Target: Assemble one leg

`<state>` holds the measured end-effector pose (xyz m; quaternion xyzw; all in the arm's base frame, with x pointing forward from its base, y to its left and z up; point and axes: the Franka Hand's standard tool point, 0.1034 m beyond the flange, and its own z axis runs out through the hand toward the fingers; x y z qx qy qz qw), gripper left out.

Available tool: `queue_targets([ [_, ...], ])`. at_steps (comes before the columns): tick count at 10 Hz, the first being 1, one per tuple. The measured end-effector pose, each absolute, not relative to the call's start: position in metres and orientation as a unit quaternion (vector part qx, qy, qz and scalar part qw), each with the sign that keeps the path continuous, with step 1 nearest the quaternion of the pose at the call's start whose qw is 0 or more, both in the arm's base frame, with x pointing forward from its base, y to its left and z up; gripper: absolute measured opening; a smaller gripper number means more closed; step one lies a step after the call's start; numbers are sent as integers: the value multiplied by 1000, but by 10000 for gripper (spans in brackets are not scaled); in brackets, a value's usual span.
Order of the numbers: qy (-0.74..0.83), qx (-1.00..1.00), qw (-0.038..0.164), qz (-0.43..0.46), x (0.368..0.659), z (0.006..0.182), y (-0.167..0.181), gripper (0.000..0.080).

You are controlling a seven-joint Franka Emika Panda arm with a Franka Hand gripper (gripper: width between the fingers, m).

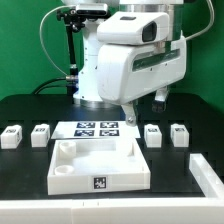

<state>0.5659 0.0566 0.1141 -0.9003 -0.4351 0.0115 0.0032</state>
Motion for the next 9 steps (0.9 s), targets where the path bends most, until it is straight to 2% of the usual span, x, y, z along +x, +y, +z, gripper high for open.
queue_targets([
  [9, -435, -900, 4, 13, 565, 113, 57, 650],
])
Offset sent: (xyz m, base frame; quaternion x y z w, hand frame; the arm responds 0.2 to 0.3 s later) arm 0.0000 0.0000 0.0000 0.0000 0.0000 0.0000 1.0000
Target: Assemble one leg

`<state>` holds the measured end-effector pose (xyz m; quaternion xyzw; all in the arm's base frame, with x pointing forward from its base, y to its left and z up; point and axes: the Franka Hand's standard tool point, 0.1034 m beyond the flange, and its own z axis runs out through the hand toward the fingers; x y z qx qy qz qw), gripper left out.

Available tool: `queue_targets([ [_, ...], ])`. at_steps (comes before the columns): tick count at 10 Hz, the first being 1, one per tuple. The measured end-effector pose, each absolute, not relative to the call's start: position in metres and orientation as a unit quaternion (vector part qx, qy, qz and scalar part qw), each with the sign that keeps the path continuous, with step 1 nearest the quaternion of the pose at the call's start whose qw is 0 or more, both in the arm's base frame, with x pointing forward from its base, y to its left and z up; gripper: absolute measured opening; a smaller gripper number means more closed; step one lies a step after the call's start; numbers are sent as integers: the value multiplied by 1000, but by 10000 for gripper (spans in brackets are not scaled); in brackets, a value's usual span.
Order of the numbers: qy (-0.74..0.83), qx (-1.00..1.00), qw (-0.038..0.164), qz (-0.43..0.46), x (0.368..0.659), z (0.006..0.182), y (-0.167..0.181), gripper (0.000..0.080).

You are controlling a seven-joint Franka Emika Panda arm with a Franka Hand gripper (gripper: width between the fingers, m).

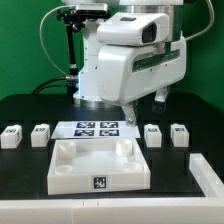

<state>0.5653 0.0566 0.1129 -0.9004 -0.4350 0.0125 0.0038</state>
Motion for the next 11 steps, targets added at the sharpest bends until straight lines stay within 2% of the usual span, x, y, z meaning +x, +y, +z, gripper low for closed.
queue_targets([
  [1, -437, -900, 4, 15, 562, 111, 56, 650],
  [4, -540, -841, 1, 25, 483, 92, 29, 650],
  [6, -621, -784, -7, 9, 455, 81, -4, 650],
  [8, -746, -666, -2, 4, 442, 60, -28, 650],
  [10, -778, -628, 19, 16, 435, 32, -25, 650],
  [11, -751, -660, 26, 20, 437, 24, -20, 650],
])
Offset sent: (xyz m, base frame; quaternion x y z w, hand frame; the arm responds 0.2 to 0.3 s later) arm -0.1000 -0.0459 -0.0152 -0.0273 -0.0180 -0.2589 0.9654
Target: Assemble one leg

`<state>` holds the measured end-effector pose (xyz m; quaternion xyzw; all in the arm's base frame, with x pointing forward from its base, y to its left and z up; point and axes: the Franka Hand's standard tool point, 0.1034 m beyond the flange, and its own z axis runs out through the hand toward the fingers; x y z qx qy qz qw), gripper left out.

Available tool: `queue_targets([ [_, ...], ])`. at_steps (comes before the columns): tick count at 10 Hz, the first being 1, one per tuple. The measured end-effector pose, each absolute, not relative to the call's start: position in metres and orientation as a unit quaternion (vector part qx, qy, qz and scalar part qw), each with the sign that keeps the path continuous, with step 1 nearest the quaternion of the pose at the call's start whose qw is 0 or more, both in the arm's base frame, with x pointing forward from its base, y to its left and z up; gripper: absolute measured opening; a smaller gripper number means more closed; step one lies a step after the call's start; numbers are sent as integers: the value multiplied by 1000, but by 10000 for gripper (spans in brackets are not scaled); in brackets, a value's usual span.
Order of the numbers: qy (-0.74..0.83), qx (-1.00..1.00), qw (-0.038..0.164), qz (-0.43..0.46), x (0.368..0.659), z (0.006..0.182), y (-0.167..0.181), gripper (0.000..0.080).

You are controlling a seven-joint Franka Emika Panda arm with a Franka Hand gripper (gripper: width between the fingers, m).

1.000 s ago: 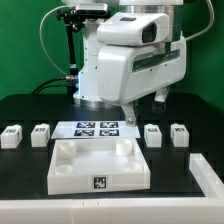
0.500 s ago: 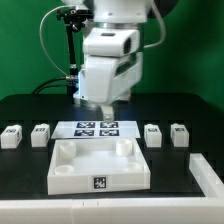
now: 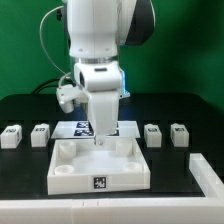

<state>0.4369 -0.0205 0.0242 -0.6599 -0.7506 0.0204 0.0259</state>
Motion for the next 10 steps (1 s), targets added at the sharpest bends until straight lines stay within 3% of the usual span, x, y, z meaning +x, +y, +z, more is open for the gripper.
queue_targets([
  [2, -726, -685, 44, 38, 439, 13, -21, 650],
  [3, -726, -686, 42, 37, 439, 13, -21, 605],
  [5, -725, -686, 43, 37, 439, 13, -22, 333],
  [6, -725, -686, 43, 38, 438, 12, -22, 333],
  [7, -725, -686, 43, 38, 438, 12, -22, 160],
  [8, -725, -687, 41, 35, 440, 13, -22, 64],
  [10, -725, -687, 39, 33, 441, 13, -22, 64],
])
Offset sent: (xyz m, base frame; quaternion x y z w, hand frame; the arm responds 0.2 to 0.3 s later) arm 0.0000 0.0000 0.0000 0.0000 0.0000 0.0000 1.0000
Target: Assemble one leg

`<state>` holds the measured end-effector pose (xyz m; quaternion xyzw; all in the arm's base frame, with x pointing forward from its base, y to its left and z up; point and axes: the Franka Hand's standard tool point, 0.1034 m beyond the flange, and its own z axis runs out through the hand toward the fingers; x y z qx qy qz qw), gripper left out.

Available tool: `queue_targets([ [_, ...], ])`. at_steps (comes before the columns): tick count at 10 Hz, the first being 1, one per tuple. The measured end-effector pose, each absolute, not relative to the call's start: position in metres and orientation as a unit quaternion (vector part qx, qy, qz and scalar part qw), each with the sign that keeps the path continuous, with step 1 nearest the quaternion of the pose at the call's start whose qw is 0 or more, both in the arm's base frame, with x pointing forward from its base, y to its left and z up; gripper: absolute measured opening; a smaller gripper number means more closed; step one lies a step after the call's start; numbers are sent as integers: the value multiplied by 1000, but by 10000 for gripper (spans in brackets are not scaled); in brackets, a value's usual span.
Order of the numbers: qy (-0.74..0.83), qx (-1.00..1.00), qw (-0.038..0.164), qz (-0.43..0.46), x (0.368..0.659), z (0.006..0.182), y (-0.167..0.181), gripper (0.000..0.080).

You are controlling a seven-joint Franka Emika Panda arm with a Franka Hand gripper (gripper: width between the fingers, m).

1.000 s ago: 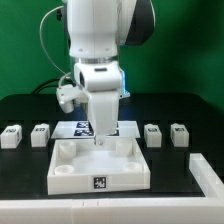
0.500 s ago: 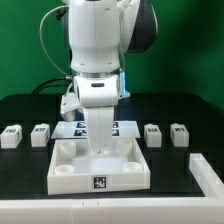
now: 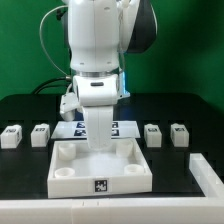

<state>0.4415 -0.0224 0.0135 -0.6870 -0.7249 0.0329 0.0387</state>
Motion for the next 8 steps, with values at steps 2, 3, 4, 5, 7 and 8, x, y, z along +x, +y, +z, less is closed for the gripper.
queue_targets([
  [2, -725, -687, 37, 31, 443, 14, -23, 64],
  [3, -721, -691, 36, 30, 445, 13, -19, 64],
  [4, -713, -700, 36, 24, 459, 13, -2, 64],
  [5, -712, -701, 36, 14, 476, 13, 19, 64],
  [7, -700, -713, 36, -2, 500, 13, 48, 64],
  [8, -690, -722, 44, 7, 501, 13, 58, 64],
])
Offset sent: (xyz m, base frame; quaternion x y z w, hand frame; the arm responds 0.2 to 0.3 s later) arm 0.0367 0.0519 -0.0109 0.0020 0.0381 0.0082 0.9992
